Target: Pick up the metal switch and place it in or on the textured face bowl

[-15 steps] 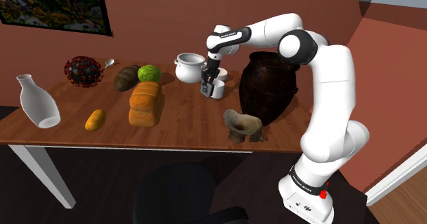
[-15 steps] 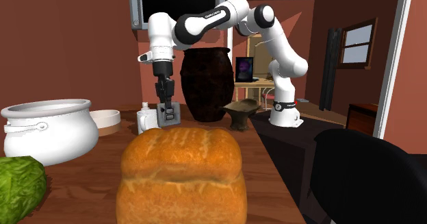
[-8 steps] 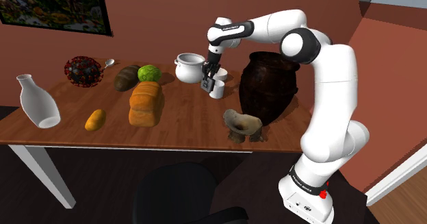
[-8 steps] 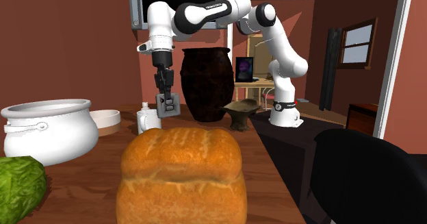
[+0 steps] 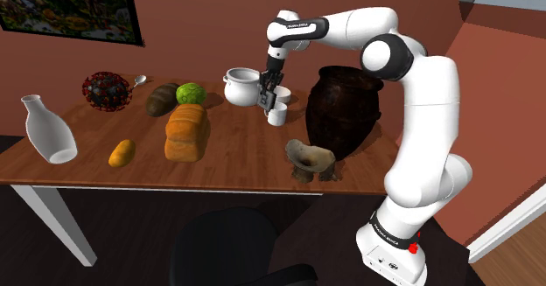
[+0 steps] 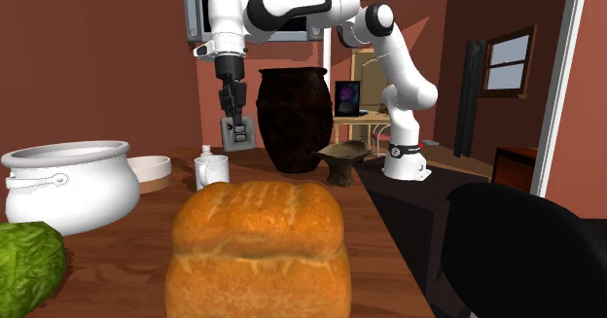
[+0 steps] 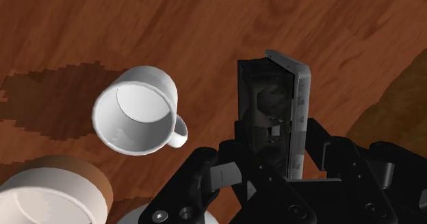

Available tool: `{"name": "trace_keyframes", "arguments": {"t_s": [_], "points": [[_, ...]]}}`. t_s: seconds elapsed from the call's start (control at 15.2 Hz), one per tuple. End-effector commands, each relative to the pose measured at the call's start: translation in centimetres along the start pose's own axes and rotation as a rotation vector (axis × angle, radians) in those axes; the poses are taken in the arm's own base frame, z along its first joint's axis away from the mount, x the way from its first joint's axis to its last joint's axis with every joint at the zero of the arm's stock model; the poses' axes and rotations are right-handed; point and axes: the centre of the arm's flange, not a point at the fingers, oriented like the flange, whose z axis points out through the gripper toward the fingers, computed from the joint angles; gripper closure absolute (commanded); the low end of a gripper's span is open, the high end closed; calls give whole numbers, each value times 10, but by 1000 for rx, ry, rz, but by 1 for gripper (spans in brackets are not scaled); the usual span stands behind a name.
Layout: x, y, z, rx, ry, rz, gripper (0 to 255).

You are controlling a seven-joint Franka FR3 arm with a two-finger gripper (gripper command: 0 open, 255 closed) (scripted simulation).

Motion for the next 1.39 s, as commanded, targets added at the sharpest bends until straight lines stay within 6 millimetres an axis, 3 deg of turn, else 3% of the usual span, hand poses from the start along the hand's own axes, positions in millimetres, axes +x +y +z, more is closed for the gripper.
{"name": "trace_keyframes", "arguments": {"t_s": [0.0, 0.53, 1.32], "points": [[1, -2, -11, 0, 0, 0, 255], [2, -8, -50, 0, 0, 0, 255], [-153, -39, -63, 0, 0, 0, 255]]}}
